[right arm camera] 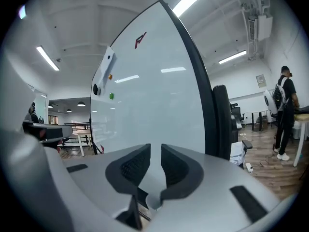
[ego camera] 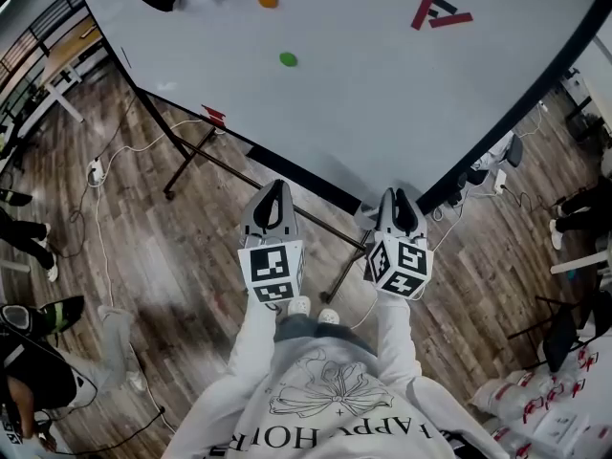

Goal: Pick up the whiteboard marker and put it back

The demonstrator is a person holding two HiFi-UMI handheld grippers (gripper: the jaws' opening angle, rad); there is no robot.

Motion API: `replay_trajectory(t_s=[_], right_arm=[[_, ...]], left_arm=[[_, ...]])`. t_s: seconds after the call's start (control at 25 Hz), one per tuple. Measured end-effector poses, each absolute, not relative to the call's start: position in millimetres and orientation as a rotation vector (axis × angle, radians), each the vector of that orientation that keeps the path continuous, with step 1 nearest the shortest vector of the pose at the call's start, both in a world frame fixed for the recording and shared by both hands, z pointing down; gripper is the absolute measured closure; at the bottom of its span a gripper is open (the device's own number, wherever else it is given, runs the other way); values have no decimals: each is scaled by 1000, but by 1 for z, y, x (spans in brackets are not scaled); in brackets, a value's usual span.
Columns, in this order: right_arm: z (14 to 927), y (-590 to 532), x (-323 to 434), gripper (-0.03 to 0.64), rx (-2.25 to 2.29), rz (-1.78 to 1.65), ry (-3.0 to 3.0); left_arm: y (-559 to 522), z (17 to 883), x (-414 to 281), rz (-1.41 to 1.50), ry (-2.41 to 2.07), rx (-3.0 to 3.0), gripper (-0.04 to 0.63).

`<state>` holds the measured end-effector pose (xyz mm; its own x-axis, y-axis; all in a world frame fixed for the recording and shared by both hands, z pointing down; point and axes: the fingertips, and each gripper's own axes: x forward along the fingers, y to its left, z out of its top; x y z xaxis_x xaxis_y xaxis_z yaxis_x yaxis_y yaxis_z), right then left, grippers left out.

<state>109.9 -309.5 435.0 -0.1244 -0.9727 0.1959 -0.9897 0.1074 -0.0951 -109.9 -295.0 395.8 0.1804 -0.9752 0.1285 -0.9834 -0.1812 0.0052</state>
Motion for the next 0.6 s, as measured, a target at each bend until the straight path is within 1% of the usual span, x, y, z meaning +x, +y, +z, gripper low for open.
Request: replay_trajectory(t_s=[0.24,0.6], right_arm=[[408,-306,101,563,2015,206,-2328],[391,-300,90,581,1989,126,-2362]], left_arm=[[-289,386,-111,129,-1967,2357,588],[-283,374,-115,118,-1989,2366,588]])
